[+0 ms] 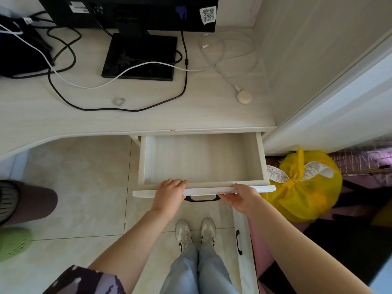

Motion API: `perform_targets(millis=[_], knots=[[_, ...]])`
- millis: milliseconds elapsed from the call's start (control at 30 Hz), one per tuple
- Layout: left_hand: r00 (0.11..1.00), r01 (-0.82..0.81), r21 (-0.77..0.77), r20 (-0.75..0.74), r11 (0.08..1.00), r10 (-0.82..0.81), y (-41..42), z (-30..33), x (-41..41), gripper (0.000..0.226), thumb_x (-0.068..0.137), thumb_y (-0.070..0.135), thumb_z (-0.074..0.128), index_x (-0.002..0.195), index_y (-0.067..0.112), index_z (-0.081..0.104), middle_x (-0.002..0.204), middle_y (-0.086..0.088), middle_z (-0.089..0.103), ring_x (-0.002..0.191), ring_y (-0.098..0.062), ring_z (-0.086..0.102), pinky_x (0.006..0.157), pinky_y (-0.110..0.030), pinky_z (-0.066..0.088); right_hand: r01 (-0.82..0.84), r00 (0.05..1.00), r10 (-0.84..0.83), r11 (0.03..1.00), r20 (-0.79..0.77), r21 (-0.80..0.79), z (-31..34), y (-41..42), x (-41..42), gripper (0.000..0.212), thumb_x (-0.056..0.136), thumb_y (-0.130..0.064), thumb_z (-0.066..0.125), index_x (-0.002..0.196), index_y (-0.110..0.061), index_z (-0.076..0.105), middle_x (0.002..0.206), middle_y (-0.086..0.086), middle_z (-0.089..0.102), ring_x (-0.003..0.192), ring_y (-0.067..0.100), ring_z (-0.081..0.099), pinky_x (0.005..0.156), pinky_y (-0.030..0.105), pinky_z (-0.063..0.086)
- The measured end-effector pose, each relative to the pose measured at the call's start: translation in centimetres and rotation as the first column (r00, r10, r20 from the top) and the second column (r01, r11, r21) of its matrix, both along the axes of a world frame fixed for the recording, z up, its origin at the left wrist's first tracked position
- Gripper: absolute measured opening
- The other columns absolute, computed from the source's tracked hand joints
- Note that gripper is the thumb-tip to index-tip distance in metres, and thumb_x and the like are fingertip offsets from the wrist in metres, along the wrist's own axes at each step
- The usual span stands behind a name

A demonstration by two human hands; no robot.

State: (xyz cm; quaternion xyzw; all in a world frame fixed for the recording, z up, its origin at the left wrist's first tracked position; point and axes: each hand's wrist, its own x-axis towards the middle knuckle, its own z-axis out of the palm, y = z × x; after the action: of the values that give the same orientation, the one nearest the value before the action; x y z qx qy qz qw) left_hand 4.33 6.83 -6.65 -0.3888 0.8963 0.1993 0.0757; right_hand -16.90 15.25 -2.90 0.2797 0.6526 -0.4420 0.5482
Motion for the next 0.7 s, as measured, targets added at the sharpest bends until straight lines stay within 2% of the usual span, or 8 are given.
perform_targets(millis=[100,233,300,467,633,700], knots=[[1.0,-0.007,0.026,0.003,1.0,0.007,1.3,0.5,0.5,0.048,0.081,0.017,0.07,0.128,0.016,0.058,0.117,-0.001,0.066,0.109,-0.026,0.057,0.097,-0.036,0.043,-0.011,1.0,0.011,1.0,-0.004,0.028,0.3,1.1,0.6,0.02,0.097,-0.001,0.046,0.116,0.0,0.044,0.106,0.03,0.057,0.101,0.047,0.062,0.083,0.054,0.055],[0.998,0.015,-0.013,0.053,1.0,-0.014,3.0,0.8,1.3,0.056,0.049,0.02,0.093,0.101,0.019,0.072,0.086,0.005,0.072,0.077,-0.021,0.066,0.069,-0.032,0.055,0.0,1.0,0.0,0.999,0.004,0.038,0.9,2.4,1.3,0.013,0.098,0.0,0.043,0.11,0.001,0.042,0.095,0.028,0.055,0.109,0.047,0.059,0.086,0.054,0.053],[0.999,0.031,-0.044,0.044,0.999,-0.029,3.7,0.8,1.7,0.06,0.039,0.023,0.096,0.095,0.02,0.074,0.081,0.008,0.071,0.071,-0.018,0.066,0.063,-0.03,0.056,0.005,1.0,-0.006,0.999,0.014,0.041,1.3,3.0,1.7,0.005,0.098,0.001,0.041,0.103,0.001,0.042,0.089,0.026,0.053,0.111,0.047,0.058,0.091,0.055,0.051],[0.998,0.057,-0.037,0.04,0.998,-0.056,4.9,0.9,2.5,0.061,0.04,0.023,0.096,0.096,0.019,0.074,0.082,0.007,0.071,0.071,-0.018,0.066,0.064,-0.028,0.056,0.016,1.0,-0.017,0.998,0.015,0.06,2.0,4.1,2.6,0.013,0.098,0.003,0.04,0.111,0.0,0.04,0.085,0.024,0.052,0.112,0.047,0.056,0.092,0.055,0.05],[0.996,0.052,-0.016,0.077,0.998,-0.051,5.7,1.0,2.9,0.063,0.034,0.024,0.096,0.094,0.022,0.075,0.078,0.01,0.07,0.068,-0.015,0.066,0.061,-0.026,0.055,0.01,1.0,-0.013,0.994,0.026,0.106,1.9,5.0,3.0,0.019,0.098,0.003,0.04,0.116,-0.001,0.042,0.113,0.028,0.051,0.11,0.047,0.056,0.09,0.056,0.051],[0.994,0.018,0.028,0.109,0.999,-0.02,6.1,1.2,3.0,0.061,0.042,0.023,0.095,0.099,0.022,0.074,0.083,0.008,0.072,0.074,-0.017,0.066,0.065,-0.028,0.055,0.0,0.999,-0.004,0.993,0.035,0.119,2.0,5.4,3.2,0.018,0.098,0.002,0.042,0.115,-0.001,0.042,0.115,0.028,0.051,0.103,0.046,0.058,0.091,0.055,0.051]])
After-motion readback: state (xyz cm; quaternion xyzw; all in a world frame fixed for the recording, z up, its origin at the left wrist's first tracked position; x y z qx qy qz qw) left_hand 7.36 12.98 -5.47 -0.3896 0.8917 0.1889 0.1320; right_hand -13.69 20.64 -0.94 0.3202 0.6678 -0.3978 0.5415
